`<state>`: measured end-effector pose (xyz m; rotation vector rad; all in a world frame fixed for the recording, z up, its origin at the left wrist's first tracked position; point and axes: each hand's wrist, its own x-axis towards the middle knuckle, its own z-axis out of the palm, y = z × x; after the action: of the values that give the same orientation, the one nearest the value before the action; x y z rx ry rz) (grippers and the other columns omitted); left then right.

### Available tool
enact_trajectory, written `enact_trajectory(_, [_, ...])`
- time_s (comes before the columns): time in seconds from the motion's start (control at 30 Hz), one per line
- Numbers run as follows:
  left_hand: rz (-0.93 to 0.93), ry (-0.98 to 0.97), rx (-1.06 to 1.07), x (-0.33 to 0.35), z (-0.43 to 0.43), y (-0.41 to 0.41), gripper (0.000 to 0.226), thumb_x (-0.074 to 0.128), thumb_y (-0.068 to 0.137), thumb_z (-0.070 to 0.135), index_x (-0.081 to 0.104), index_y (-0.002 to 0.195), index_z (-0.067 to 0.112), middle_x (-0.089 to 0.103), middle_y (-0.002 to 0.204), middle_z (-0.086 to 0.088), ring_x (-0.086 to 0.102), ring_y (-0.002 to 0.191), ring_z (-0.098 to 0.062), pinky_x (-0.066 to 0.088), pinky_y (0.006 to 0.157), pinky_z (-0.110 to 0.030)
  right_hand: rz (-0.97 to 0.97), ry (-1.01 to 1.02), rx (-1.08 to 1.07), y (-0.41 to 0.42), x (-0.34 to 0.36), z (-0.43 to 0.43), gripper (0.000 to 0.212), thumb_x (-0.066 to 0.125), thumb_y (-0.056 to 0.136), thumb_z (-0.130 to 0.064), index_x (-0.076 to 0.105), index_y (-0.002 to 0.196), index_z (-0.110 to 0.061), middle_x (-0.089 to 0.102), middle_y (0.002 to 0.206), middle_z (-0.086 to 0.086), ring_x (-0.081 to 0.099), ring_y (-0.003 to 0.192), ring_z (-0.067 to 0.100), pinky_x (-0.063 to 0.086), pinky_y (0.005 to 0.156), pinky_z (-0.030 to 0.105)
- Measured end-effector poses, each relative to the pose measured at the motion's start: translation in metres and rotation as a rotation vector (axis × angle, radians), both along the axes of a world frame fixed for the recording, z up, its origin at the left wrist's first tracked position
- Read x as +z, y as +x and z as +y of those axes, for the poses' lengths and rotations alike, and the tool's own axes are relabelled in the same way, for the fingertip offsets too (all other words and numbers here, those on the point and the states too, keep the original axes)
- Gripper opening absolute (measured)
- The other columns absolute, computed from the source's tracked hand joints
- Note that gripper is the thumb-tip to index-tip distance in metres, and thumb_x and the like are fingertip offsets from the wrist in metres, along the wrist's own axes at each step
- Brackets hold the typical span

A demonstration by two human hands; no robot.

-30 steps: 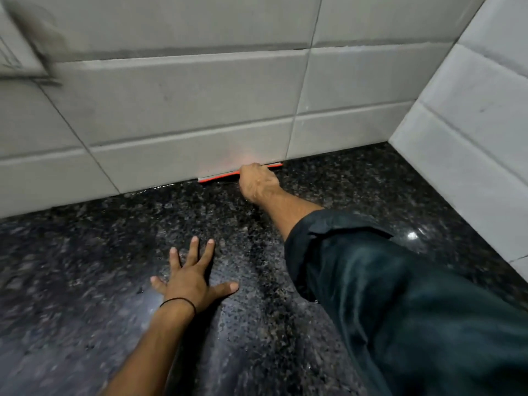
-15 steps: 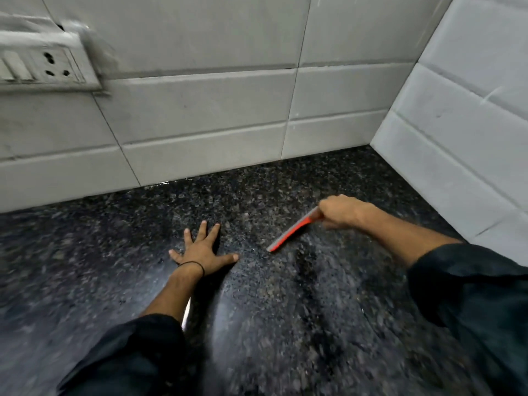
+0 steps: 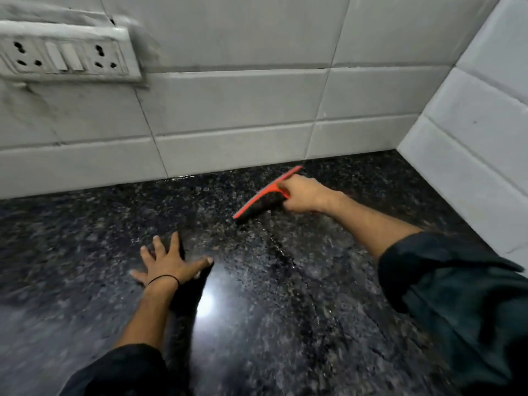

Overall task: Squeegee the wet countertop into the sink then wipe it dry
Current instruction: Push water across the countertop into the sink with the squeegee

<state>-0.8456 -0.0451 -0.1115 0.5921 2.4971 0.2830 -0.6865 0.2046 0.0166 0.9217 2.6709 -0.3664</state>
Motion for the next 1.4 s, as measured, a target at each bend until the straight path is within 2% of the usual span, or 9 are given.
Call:
enact_trajectory(0.13, [-0.06,-0.045,-0.036,-0.006,-0.006,-0.006,0.121,0.058,0.058,0.088,-0.005,0.152,0.047,-0.023,0.162,0.009,-0.019,0.149,-0.031,0.007,0.108,-0.076,0.113,-0.006,-0.021,-0.096,-0.03,-0.017,0.04,0.057,0.083,-0.023,0.063,0.121,-0.01,0.061,0.126,0.019,0.061,0.116,0.036,0.05,0.096,0.041])
enact_trajectory(0.3, [-0.05,-0.061,-0.042,-0.009,-0.002,-0.012,0.121,0.058,0.057,0.089,-0.007,0.151,0.049,-0.021,0.163,0.009,-0.016,0.149,-0.033,0.013,0.106,-0.077,0.221,-0.086,-0.142,-0.174,-0.053,-0.036,0.042,0.054,0.093,-0.021,0.057,0.131,-0.002,0.051,0.136,0.026,0.054,0.124,0.038,0.046,0.1,0.037])
enact_trajectory(0.43, [-0.03,-0.062,-0.031,-0.013,0.0,-0.012,0.122,0.057,0.057,0.089,-0.007,0.151,0.048,-0.021,0.163,0.008,-0.017,0.149,-0.035,0.014,0.105,-0.078,0.254,-0.139,-0.237,-0.201,-0.062,-0.042,0.038,0.055,0.092,-0.017,0.061,0.126,-0.002,0.056,0.131,0.024,0.058,0.119,0.035,0.049,0.096,0.035])
enact_trajectory(0.6, [-0.038,-0.04,-0.02,-0.012,0.0,-0.012,0.121,0.062,0.057,0.086,-0.005,0.152,0.049,-0.02,0.163,0.008,-0.016,0.149,-0.035,0.013,0.105,-0.078,0.193,-0.105,-0.172,-0.193,-0.062,-0.04,0.032,0.055,0.09,-0.009,0.064,0.12,-0.001,0.063,0.127,0.018,0.06,0.119,0.032,0.05,0.094,0.034])
enact_trajectory(0.83, [-0.039,-0.012,-0.024,-0.006,-0.004,-0.01,0.121,0.065,0.057,0.085,-0.002,0.152,0.049,-0.018,0.163,0.009,-0.015,0.149,-0.034,0.011,0.105,-0.078,-0.009,0.068,0.037,-0.124,-0.04,-0.022,0.035,0.058,0.089,-0.018,0.062,0.122,-0.006,0.064,0.126,0.016,0.062,0.116,0.032,0.05,0.093,0.038])
enact_trajectory(1.03, [-0.023,0.008,-0.026,0.001,-0.011,0.004,0.114,0.061,0.063,0.084,0.002,0.153,0.046,-0.019,0.163,0.006,-0.018,0.149,-0.035,0.005,0.107,-0.078,-0.217,0.103,0.145,0.013,-0.029,-0.021,0.039,0.058,0.088,-0.031,0.062,0.126,-0.03,0.067,0.123,0.004,0.066,0.109,0.027,0.053,0.09,0.038])
enact_trajectory(1.2, [0.082,0.08,-0.008,-0.002,-0.022,0.025,0.103,0.05,0.073,0.083,0.005,0.155,0.04,-0.008,0.165,0.006,-0.006,0.151,-0.03,0.005,0.112,-0.072,-0.386,0.121,0.186,0.131,0.004,-0.022,0.047,0.051,0.092,-0.033,0.048,0.128,-0.063,0.063,0.129,-0.007,0.063,0.113,0.023,0.051,0.092,0.034])
enact_trajectory(1.27, [0.112,0.133,-0.023,-0.004,-0.024,0.036,0.095,0.049,0.081,0.076,0.008,0.156,0.036,-0.004,0.166,0.005,-0.002,0.152,-0.027,0.005,0.114,-0.069,-0.452,0.134,0.183,0.153,0.017,-0.017,0.052,0.052,0.089,-0.03,0.047,0.126,-0.066,0.064,0.127,-0.009,0.064,0.112,0.021,0.052,0.092,0.033])
enact_trajectory(1.4, [0.151,0.241,-0.006,-0.008,-0.032,0.066,0.086,0.05,0.087,0.066,0.013,0.156,0.031,0.0,0.166,0.004,0.0,0.152,-0.024,0.003,0.115,-0.066,-0.32,0.163,0.141,0.147,0.03,-0.014,0.048,0.056,0.085,-0.038,0.049,0.125,-0.063,0.065,0.126,-0.011,0.064,0.112,0.019,0.053,0.094,0.037])
